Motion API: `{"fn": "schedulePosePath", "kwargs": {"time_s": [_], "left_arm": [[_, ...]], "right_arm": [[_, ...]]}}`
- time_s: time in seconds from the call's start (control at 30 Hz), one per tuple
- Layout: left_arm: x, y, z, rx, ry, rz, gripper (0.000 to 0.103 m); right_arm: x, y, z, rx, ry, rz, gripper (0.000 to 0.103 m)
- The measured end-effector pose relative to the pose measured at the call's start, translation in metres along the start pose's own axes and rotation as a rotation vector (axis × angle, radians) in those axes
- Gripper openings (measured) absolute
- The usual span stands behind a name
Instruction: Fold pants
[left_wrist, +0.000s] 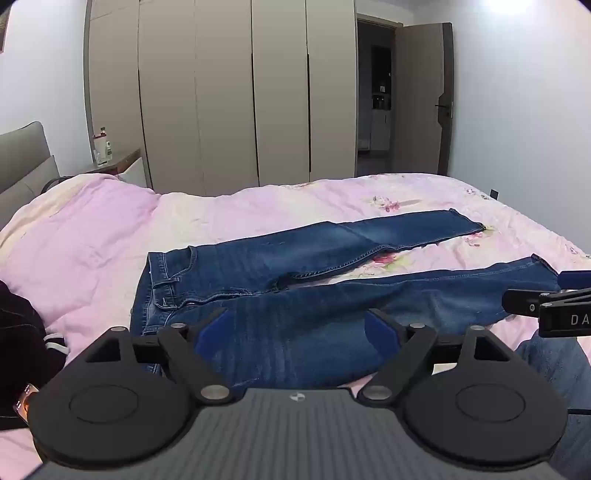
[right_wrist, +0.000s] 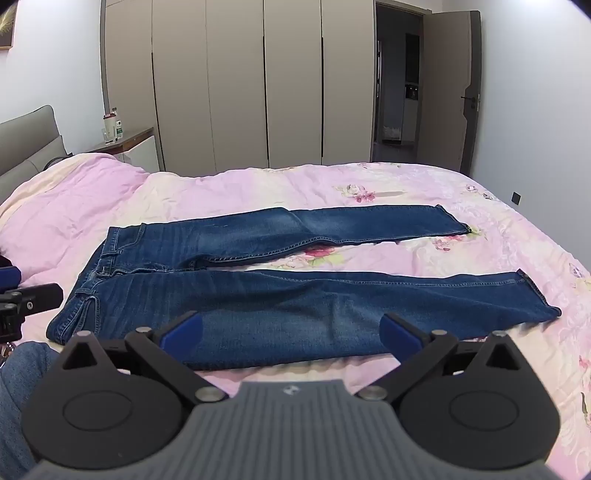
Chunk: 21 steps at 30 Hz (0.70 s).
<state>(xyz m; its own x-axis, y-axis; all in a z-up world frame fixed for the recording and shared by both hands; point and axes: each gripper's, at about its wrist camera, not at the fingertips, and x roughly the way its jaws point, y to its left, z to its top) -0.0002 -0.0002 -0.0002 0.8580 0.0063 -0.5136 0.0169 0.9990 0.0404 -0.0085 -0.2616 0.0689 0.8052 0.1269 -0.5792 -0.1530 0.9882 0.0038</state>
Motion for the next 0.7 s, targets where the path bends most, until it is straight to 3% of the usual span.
{"fn": "schedulePosePath", "kwargs": {"time_s": [0.7], "left_arm": [[-0.0008, 0.0033, 0.0024, -0.005, 0.022, 0.001, 0.097]], "right_arm": [[-0.0033, -0.0017, -0.0043, 0.005, -0.004, -0.004, 0.098]]}}
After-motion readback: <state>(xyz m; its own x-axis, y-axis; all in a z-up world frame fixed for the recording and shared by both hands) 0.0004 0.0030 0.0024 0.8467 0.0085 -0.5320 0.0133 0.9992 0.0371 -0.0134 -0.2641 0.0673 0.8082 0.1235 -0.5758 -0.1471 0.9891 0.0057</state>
